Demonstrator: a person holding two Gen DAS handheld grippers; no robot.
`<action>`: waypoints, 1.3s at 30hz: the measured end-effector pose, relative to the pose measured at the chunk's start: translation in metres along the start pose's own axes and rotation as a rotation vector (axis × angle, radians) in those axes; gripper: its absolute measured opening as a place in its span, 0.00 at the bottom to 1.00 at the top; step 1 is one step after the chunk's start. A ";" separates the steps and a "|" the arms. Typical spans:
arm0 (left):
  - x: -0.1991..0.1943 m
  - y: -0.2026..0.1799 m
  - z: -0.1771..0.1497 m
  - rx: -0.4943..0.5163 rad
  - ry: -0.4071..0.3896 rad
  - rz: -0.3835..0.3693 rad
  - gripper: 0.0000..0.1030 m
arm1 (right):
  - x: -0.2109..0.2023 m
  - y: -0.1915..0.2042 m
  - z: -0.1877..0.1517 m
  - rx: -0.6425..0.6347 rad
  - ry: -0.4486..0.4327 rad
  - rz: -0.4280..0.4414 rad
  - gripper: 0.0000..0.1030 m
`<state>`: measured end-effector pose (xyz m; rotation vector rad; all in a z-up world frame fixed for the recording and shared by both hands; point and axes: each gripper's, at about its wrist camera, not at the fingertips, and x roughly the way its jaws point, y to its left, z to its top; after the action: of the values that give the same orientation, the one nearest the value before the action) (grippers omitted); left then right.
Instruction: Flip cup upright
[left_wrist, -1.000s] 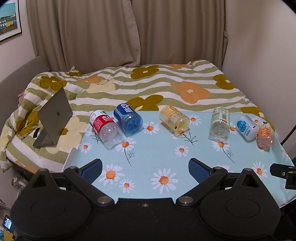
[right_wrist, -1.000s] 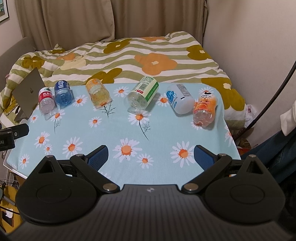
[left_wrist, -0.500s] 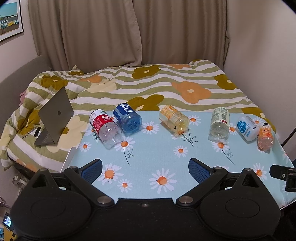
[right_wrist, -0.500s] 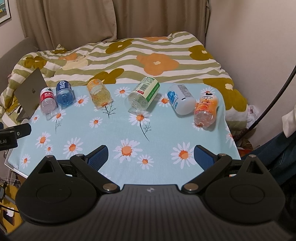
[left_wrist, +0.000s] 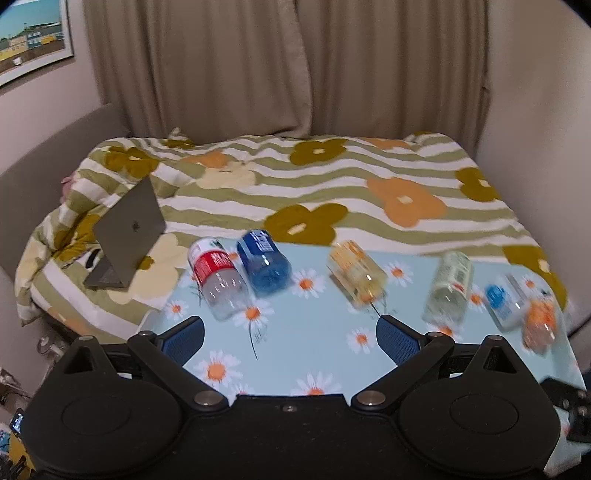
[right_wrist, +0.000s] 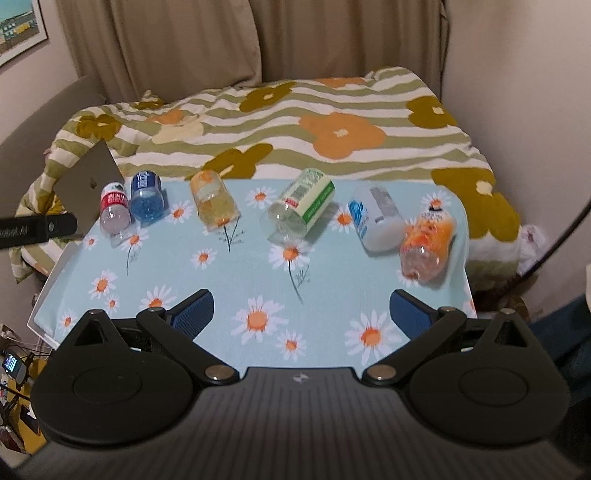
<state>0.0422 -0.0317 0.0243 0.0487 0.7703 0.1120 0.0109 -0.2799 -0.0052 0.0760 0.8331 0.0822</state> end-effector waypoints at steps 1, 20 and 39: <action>0.004 0.000 0.005 -0.008 0.002 0.008 0.98 | 0.006 -0.002 0.003 -0.010 0.007 -0.005 1.00; 0.154 0.027 0.089 -0.069 0.210 -0.065 0.98 | 0.101 -0.008 0.038 0.102 0.233 -0.067 1.00; 0.279 0.045 0.099 -0.105 0.414 -0.109 0.92 | 0.166 0.020 0.055 0.118 0.356 -0.194 1.00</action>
<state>0.3063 0.0455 -0.0943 -0.1196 1.1766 0.0589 0.1620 -0.2453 -0.0884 0.0929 1.1972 -0.1400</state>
